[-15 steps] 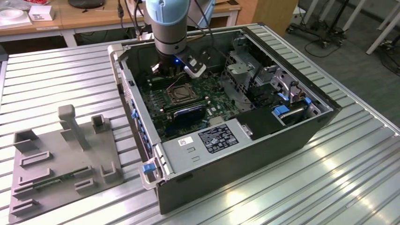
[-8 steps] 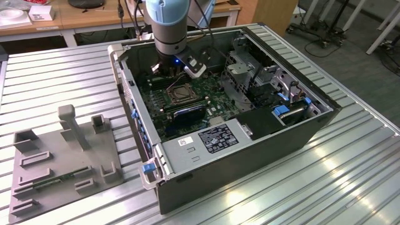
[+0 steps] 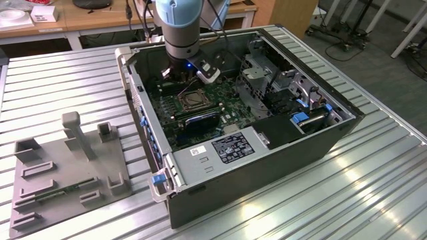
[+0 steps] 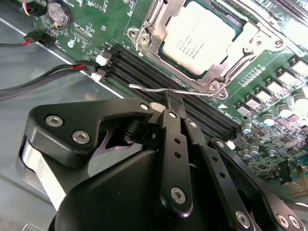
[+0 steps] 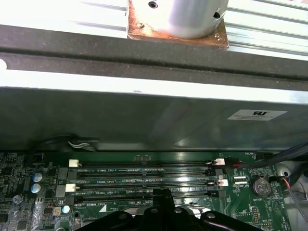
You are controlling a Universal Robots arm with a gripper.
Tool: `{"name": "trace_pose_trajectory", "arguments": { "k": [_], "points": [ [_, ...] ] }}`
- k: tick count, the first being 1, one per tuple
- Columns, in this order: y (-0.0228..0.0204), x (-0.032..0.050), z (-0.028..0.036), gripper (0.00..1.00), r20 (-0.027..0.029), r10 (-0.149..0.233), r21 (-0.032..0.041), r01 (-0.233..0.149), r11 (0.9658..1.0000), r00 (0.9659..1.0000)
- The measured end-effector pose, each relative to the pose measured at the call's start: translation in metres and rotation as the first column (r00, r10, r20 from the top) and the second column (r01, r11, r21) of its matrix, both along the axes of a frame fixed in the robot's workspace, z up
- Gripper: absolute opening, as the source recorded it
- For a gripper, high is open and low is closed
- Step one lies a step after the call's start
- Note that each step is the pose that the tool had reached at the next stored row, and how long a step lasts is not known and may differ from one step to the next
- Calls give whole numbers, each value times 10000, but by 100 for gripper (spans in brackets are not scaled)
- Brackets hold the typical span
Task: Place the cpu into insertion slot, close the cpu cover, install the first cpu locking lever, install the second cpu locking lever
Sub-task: 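Install the first cpu locking lever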
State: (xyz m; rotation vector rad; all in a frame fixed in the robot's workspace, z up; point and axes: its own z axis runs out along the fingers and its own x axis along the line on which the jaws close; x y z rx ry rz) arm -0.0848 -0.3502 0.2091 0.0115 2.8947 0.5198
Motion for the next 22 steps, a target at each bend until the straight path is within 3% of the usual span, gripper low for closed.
{"name": "trace_pose_trajectory", "arguments": {
  "k": [22],
  "points": [
    [0,78,-78,11,0,0,-2,0,10000,10000]
  ]
}}
